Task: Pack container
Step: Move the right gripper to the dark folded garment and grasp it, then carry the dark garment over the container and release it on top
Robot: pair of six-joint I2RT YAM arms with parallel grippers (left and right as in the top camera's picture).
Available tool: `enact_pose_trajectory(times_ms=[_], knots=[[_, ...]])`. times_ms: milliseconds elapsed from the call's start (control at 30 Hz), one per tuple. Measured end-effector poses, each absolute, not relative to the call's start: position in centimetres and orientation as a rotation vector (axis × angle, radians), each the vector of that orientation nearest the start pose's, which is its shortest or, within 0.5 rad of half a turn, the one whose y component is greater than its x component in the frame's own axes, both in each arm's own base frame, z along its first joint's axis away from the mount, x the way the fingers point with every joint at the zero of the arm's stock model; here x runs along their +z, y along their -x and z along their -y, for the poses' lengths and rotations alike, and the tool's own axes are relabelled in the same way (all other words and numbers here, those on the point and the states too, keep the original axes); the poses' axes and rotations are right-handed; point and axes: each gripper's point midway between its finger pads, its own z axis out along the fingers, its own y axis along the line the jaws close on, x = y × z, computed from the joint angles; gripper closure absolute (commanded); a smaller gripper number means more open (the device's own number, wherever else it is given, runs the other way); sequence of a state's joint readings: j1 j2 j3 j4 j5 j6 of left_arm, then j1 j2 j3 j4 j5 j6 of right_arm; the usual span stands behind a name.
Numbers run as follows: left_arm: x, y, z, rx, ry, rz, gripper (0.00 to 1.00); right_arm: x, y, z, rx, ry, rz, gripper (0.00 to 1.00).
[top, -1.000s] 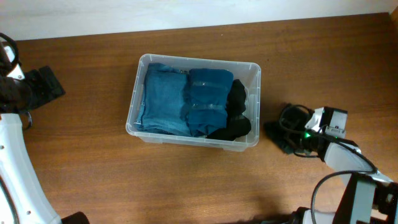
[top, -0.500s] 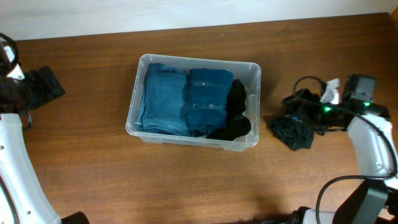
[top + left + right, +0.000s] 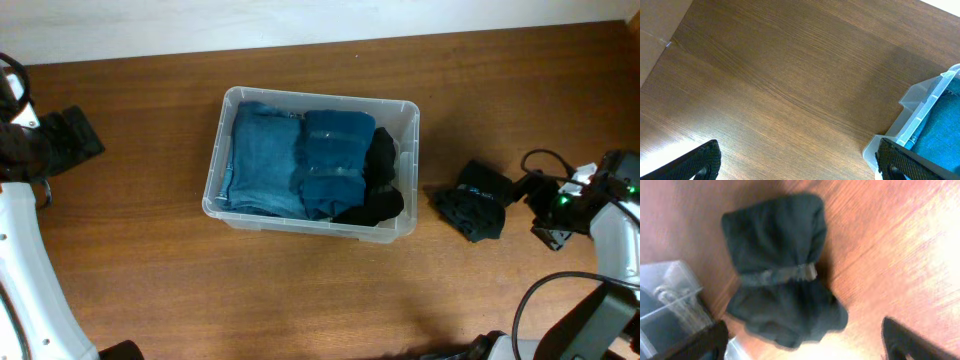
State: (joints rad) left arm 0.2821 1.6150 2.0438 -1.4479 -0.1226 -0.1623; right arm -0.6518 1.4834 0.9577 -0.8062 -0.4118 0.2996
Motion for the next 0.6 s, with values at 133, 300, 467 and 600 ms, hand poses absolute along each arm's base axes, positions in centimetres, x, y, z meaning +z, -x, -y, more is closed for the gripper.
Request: enact_pose_trajectory(times_ms=[133,300,467,600], knots=[[32.5,-33.8,-12.0,0.203,0.615,-2.517,0.00,4.8,-27.2,12.0,0.533,-1.231,-2.530,0.12],[32.5,-33.8,-12.0,0.203,0.615,-2.517,0.00,2.3,-28.5,10.6,0.707,-1.197,-2.496,0.11],[32.5,-33.8,-12.0,0.203,0.615,-2.517,0.00,2.4,-30.9,10.3,0.842,-1.124,-2.425,0.15],[32.5,-33.8,-12.0,0.203,0.615,-2.517,0.00,2.1,-32.3,10.2,0.927,-1.086,-2.387,0.37]])
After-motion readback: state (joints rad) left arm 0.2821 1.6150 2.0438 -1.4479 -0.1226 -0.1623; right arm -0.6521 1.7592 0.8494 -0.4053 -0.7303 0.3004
